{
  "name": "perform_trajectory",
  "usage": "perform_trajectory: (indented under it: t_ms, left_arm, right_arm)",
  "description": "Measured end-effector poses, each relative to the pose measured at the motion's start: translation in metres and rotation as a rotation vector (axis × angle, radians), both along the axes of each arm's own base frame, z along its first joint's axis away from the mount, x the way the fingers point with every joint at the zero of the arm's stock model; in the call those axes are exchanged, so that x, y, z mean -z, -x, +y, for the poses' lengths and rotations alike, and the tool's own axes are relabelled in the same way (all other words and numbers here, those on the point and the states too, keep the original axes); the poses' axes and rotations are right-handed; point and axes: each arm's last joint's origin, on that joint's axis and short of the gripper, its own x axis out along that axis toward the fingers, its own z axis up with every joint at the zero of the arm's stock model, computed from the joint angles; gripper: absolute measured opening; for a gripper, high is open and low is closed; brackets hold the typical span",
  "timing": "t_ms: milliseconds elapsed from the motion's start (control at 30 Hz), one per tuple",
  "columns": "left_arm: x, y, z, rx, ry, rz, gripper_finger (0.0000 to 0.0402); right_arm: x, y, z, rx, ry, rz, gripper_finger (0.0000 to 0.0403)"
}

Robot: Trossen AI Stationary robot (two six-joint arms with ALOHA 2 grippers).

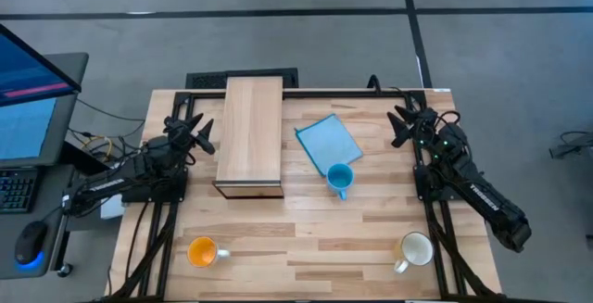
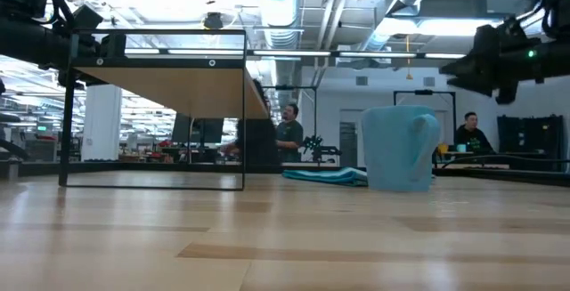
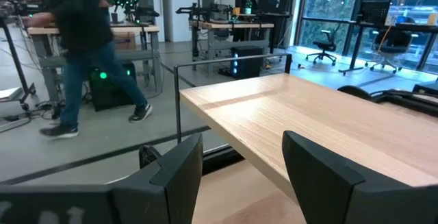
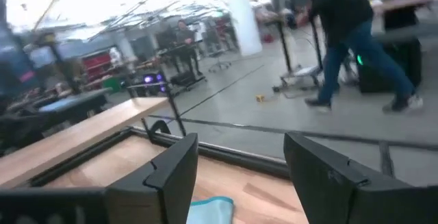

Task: Stack small to large cups/mugs on shelf
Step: Put the blue mug on the shelf

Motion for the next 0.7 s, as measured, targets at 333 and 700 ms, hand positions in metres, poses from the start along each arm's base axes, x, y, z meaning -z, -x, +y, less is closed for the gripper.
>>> perform_trajectory:
  t_ms: [333, 700]
  left_arm:
    - [0.000, 0.000, 0.000, -0.001, -0.001, 0.002, 0.0195]
    - [0.000, 0.000, 0.000, -0.001, -0.002, 0.003, 0.0195]
  right_arm:
    - [-0.065, 0.002, 0.015, -0.071, 0.108, 0.146, 0.0185]
    - [-0.139, -0.004, 0.025, -0.240, -0.133, 0.428, 0.0136]
